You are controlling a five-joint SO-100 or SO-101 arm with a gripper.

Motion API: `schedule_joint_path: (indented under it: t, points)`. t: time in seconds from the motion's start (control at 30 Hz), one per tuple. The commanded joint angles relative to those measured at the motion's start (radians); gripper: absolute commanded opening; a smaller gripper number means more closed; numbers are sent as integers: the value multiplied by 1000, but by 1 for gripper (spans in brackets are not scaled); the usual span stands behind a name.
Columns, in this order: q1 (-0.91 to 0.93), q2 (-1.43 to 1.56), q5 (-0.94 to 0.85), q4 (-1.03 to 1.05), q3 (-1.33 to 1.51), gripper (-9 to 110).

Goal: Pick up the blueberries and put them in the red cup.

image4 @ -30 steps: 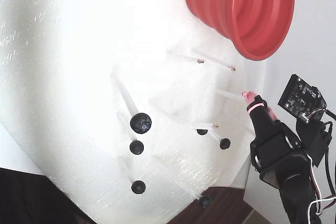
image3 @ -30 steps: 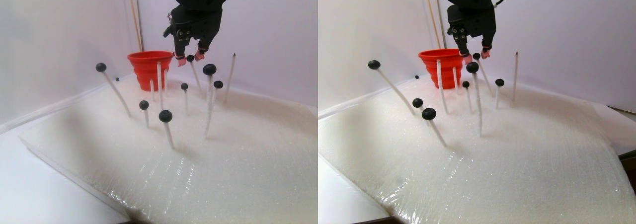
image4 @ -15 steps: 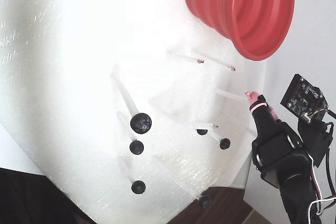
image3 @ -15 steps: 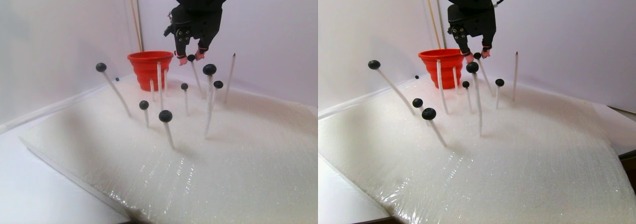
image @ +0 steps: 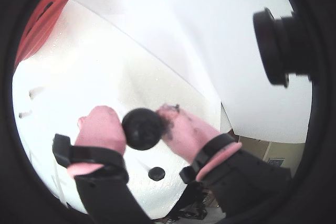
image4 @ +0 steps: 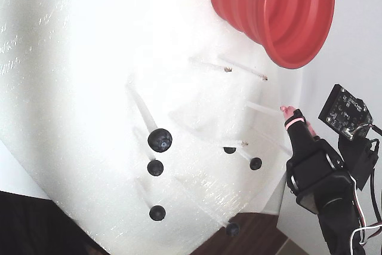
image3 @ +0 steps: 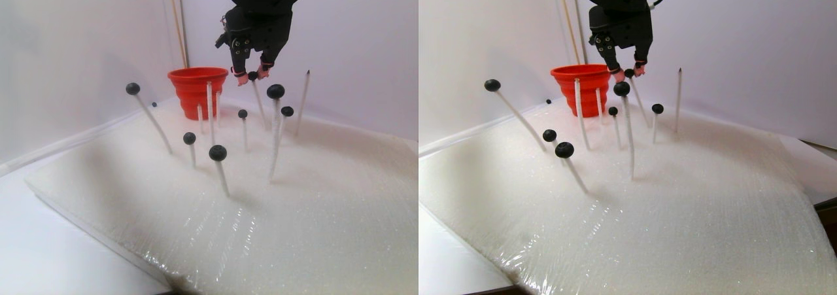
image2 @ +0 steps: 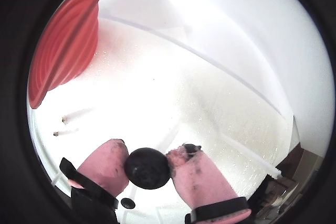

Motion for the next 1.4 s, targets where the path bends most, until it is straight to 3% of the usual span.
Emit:
schedule_joint_path:
  t: [0.0,1.37]
  points:
    - [-14,114,-6,-14,-14,13]
    - [-106,302,44,141,-6,13]
